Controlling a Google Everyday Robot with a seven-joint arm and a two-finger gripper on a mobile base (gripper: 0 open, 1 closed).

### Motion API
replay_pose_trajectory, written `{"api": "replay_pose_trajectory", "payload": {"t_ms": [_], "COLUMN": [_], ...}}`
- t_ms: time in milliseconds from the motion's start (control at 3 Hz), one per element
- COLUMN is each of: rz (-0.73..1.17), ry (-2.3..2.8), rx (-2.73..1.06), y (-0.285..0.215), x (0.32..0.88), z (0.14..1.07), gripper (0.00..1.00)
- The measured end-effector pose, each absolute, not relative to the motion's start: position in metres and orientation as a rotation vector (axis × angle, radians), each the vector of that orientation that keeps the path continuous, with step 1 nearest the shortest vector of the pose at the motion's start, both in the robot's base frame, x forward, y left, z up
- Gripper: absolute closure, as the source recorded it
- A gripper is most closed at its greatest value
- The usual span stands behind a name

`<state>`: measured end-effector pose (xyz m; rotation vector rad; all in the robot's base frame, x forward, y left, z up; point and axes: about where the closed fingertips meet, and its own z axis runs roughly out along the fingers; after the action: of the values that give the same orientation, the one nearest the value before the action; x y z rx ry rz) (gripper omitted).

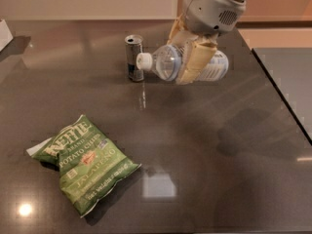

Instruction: Place blue plastic bottle upright

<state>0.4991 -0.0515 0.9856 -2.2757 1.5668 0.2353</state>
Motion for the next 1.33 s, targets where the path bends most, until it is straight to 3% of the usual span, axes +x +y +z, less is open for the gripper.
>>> {"api": "replay_pose_trajectory", "payload": {"t_ms": [333,667,1333], "rz": [0.350,0.583,0.925], "ry": [1.768,1.907,1.776], "rx": [-2.042,-1.740,-1.386], "y": [-0.058,-0.062,-0.060], "x": [0.484,0.468,0.465], "z": [0.990,0.989,0.998], "gripper": [1.00,1.00,1.00]}}
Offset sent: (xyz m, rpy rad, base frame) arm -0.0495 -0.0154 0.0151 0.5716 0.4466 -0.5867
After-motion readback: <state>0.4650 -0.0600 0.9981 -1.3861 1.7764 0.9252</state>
